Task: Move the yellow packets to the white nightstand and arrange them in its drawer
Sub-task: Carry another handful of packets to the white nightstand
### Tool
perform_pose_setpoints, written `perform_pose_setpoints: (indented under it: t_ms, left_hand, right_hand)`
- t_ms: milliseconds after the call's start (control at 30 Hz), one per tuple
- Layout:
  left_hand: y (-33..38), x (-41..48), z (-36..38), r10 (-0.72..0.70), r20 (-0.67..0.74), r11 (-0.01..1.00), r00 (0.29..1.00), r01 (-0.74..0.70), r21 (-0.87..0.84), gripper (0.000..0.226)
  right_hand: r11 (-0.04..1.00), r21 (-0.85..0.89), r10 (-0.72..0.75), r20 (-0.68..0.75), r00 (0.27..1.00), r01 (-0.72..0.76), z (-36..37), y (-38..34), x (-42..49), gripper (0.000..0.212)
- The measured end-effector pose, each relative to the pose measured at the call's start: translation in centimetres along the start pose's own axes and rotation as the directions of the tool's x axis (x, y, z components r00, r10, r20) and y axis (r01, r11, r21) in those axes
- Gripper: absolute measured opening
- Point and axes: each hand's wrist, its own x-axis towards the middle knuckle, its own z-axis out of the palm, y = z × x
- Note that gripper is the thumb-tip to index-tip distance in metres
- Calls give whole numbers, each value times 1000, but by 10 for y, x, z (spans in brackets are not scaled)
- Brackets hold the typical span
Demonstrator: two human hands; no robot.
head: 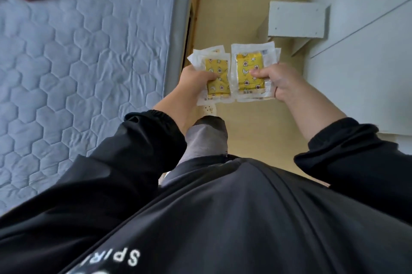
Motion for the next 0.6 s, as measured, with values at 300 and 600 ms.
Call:
perform_pose_setpoints:
  t_ms: [300,600]
  left_hand:
    - [186,99,9,38,69,992,997,-46,121,17]
    - [342,223,56,83,80,971,993,-98,219,29]
  right_hand:
    - [999,47,-22,-59,998,25,1,-177,97,43]
    - [997,51,-58,-67,996,62,-25,-325,226,23]
